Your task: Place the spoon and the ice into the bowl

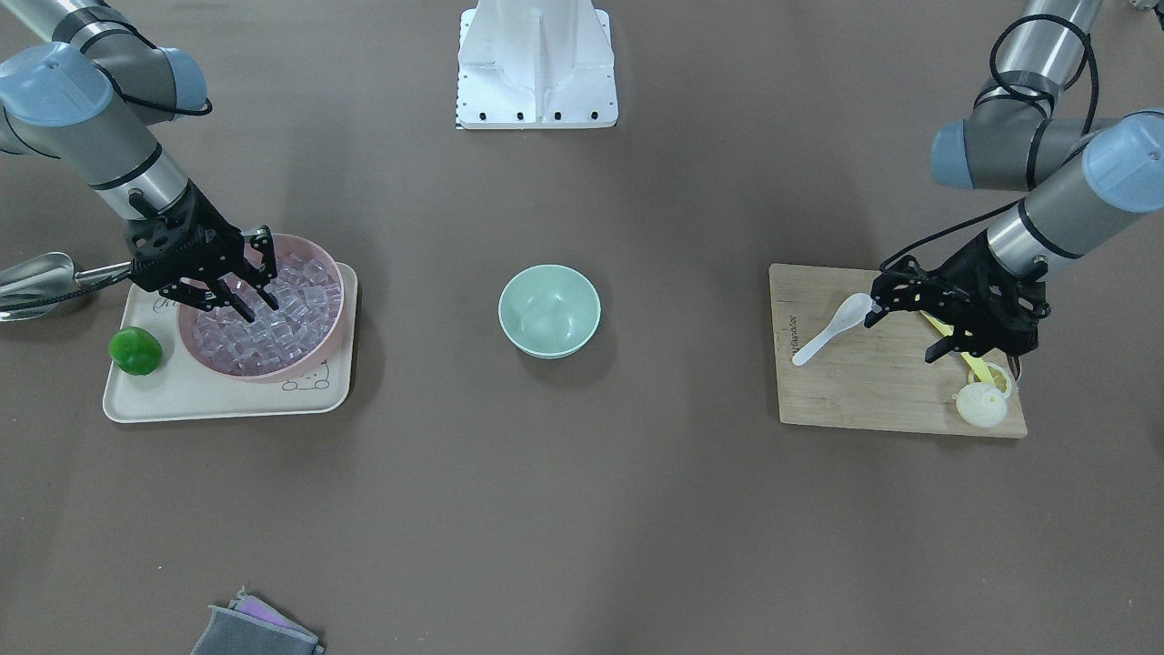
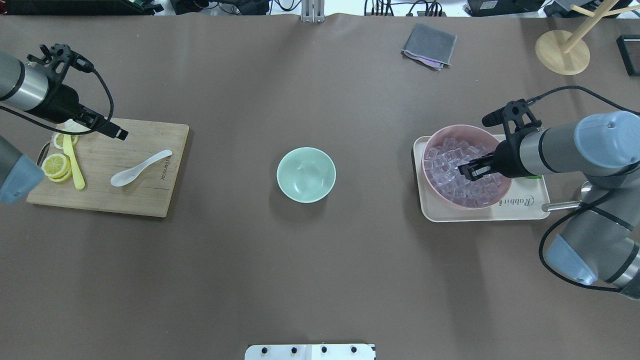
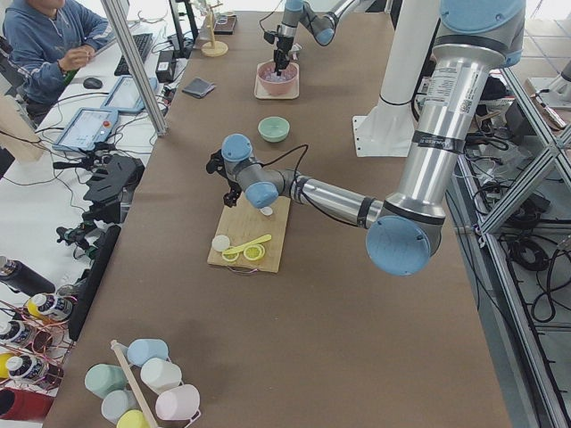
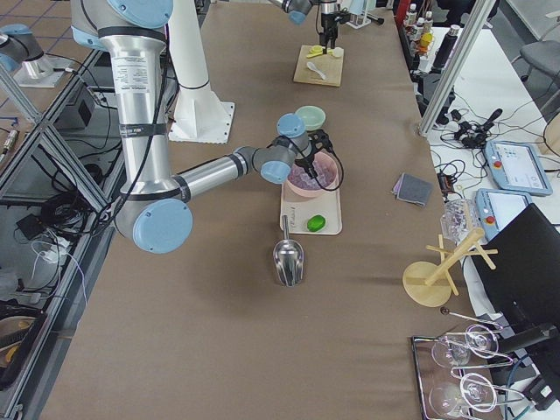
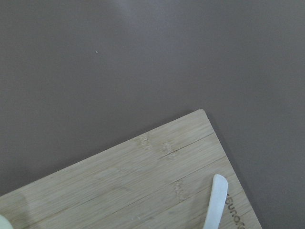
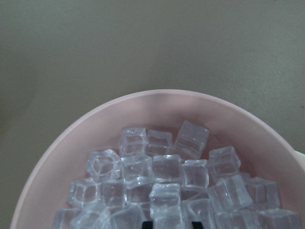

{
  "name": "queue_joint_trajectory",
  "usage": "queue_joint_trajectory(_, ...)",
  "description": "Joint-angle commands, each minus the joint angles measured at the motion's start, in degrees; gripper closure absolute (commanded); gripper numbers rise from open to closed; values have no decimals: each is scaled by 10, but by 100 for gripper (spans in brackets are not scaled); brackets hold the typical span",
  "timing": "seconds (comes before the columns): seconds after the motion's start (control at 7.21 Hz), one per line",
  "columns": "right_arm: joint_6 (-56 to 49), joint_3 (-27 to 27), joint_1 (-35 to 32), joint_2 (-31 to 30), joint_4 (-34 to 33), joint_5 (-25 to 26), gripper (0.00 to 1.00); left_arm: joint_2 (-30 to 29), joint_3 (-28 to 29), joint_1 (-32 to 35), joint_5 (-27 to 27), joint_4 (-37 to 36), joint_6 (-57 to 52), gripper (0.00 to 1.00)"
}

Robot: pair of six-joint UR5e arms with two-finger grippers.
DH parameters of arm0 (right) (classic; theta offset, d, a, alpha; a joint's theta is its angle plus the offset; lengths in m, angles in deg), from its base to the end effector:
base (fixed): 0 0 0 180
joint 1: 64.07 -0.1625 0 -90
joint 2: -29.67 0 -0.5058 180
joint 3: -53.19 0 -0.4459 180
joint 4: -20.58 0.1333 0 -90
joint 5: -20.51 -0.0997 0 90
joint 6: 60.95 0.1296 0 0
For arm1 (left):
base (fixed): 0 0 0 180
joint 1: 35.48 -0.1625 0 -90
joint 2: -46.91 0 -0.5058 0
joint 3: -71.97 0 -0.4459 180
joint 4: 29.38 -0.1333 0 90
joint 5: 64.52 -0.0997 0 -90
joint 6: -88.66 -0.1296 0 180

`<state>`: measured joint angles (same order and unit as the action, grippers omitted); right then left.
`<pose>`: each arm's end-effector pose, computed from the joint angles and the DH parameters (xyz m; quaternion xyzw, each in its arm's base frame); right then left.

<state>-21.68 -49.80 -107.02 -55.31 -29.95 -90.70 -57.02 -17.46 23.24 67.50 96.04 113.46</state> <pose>-0.3977 -0.4883 0.5094 0.2344 -0.4410 -0.1468 0.8538 0.3204 -0.6170 0.5388 0.1867 0.4694 0.1959 0.8405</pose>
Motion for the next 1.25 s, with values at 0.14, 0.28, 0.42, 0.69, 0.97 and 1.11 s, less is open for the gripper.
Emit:
queue_joint_trajectory(0.14,-1,-5,6,3,0,10,100,0,0,0,0,-3,1,8)
queue_joint_trajectory(0.28,0,-17,2,3,-1,6,100,0,0,0,1,-4,1,9)
queue_joint_trajectory(0.42,5,-37,-6,3,-3,0,100,-2,1,-1,1,-4,8,8)
queue_joint_trajectory(0.69,13,-96,-5,71,-141,5,100,-17,-2,-34,-24,-1,52,9)
queue_joint_trajectory(0.97,109,-89,94,177,-225,105,100,-15,2,-86,-98,3,35,16)
queue_joint_trajectory(1.11,145,-67,136,221,-243,157,100,-10,5,-89,-98,4,25,16)
